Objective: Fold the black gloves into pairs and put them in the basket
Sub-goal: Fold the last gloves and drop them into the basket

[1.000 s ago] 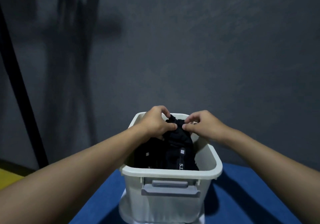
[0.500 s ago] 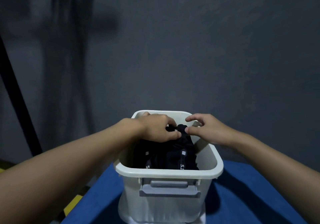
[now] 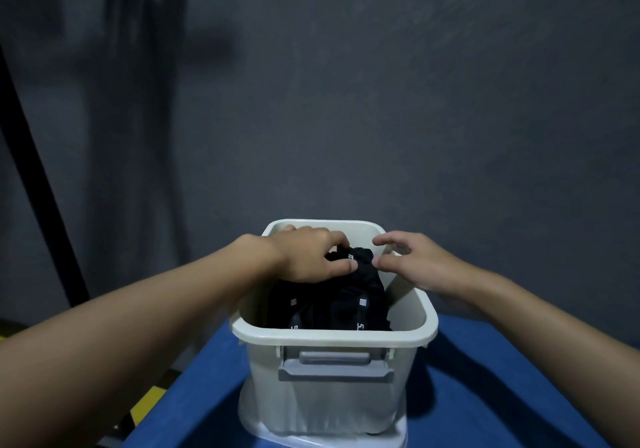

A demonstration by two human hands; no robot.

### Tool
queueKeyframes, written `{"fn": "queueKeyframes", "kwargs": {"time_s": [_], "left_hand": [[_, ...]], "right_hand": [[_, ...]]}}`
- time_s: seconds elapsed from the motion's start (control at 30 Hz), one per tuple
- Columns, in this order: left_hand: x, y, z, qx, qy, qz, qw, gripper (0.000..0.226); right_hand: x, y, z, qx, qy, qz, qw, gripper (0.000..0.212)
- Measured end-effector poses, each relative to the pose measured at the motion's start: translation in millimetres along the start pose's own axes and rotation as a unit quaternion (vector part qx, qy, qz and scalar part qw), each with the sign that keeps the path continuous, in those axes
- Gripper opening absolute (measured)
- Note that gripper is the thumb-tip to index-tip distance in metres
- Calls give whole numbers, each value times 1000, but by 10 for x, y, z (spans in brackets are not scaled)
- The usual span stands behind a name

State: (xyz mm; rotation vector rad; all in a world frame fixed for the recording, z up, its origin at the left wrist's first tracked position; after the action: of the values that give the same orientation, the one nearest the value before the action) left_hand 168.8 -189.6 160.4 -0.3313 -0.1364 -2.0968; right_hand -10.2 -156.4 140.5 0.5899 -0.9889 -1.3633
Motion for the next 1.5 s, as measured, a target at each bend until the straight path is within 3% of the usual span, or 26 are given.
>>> {"fn": "queueKeyframes", "kwargs": {"time_s": [0.23,0.33,0.43,0.6,0.73,0.83,1.27,1.5], "left_hand": [[-192,133,259,-14,-61,46,997,47],[-363,216,291,-114,-89,57,988,35],[-481,186,284,-199,-119,67,970,26],[-545,98,380,-351,-198,112,908,56],[-581,32,470,-388,-243,127,880,51],[-569,-122,630,-394,-268,131,870,50],[-473,-1627,552,-435,-200,117,870,52],[-545,-2527,227,-414,-125,47,900,46]], "right_hand": [[-397,62,93,17,-18,-3,1000,47],[-734,83,146,89,-42,1,995,41],[-1067,73,101,180,-57,5,982,42],[-1229,77,-73,256,-98,5,962,62],[-1207,198,29,261,-160,23,952,77],[-1185,248,231,262,-190,31,946,77],[-1561,-488,1552,295,-261,-58,917,57],[-1824,-1096,2352,271,-296,-133,906,43]]}}
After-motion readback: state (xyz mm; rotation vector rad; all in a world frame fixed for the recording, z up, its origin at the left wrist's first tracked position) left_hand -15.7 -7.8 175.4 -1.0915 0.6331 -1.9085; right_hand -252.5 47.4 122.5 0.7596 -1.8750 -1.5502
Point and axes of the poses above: each hand's wrist, its own x-axis towards the middle knuckle, its own z-axis out of the back of the hand, y = z × x, the point moved 4 cm from there along x, towards the middle knuckle, and after that the axes turned 12 degrees about -y, right-handed, at the moved point
